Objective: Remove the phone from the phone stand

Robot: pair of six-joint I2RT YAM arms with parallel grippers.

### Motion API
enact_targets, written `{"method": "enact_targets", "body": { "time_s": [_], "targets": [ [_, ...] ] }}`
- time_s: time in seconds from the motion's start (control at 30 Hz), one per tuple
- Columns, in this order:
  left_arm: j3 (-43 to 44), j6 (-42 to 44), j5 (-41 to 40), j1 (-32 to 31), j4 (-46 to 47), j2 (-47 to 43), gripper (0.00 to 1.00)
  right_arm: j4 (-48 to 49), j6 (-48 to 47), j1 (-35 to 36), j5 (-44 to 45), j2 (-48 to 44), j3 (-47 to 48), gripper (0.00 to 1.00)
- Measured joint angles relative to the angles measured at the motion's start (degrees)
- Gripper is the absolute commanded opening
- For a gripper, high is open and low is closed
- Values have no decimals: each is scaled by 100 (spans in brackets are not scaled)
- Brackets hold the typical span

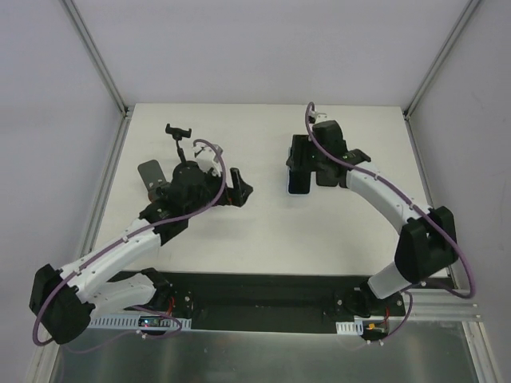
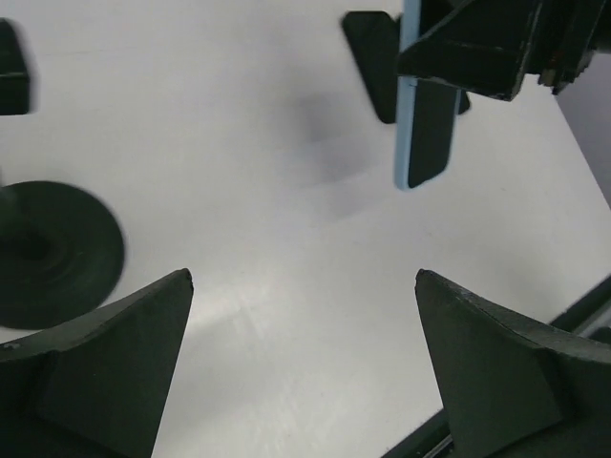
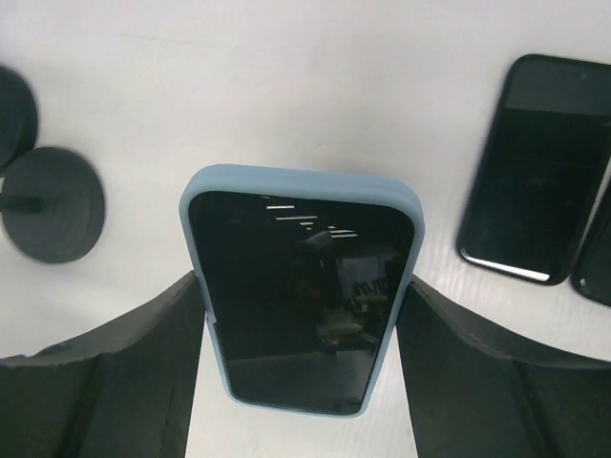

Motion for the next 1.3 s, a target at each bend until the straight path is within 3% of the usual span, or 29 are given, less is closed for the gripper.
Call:
{"method": "enact_targets", "body": {
  "time_s": [0.27,0.43,0.73,1.3],
  "targets": [
    [426,297,-267,1325,-2249,-1239,99,-789,-444,-586,101,1878,1589,22],
    [874,802,-721,1427,-3171,-1873,99,-1235,-695,-680,229,2986,2647,22],
    [284,1598,-2463,1432,-3261,-3311,99,-1681,-831,-739,278,4170,3849,24],
    [-129,1873,-3101,1508,-3073,-3882,99,-1836,-533,-844,291,4457,4015,30]
  ]
}}
